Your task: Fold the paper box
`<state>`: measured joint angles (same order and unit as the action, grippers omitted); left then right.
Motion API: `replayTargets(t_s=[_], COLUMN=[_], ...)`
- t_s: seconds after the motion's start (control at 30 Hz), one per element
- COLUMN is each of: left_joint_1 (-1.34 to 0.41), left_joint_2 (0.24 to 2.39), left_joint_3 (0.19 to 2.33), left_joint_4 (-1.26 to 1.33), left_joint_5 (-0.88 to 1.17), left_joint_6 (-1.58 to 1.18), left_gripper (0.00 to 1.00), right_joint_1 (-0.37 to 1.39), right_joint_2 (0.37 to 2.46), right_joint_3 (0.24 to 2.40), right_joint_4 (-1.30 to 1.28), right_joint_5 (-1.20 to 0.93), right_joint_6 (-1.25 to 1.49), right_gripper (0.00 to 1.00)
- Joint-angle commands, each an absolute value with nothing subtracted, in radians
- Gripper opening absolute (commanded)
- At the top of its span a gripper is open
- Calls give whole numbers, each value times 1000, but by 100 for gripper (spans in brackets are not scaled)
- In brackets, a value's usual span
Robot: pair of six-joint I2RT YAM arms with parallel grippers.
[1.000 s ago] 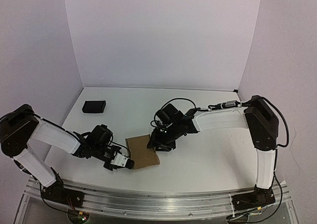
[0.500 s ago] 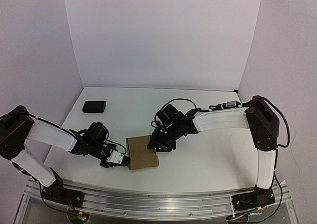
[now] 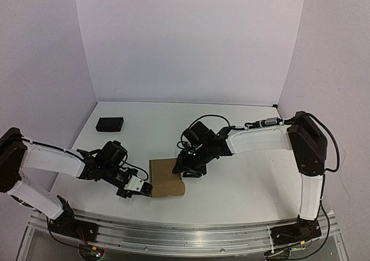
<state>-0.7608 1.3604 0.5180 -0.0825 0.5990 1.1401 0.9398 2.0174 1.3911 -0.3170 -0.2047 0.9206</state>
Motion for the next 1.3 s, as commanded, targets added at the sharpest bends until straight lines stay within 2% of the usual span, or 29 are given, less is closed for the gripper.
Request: replayTargets(t_s=[0.0,0.53,0.97,1.27], left_joint_1=[-764,-767,-785,-796], left_joint_2=[1433,1524,1479,1465], left_joint_3=[563,592,589,594], left_joint_4=[-120,67,-37,-43], left_joint_5=[554,565,652,637], left_joint_6=[1079,1043,1085,1113], left_gripper=[7,6,8,10], right_joint_1=[947,947,947,947], right_joint_2=[1984,1996,1995,1989], right_joint_3=[1392,1406,1395,1397], right_joint_4=[-339,-340,-344,-353], right_joint_5=[-196,-212,-210,-199], right_joint_6=[932,942,954,934], right_gripper=[46,45,46,51])
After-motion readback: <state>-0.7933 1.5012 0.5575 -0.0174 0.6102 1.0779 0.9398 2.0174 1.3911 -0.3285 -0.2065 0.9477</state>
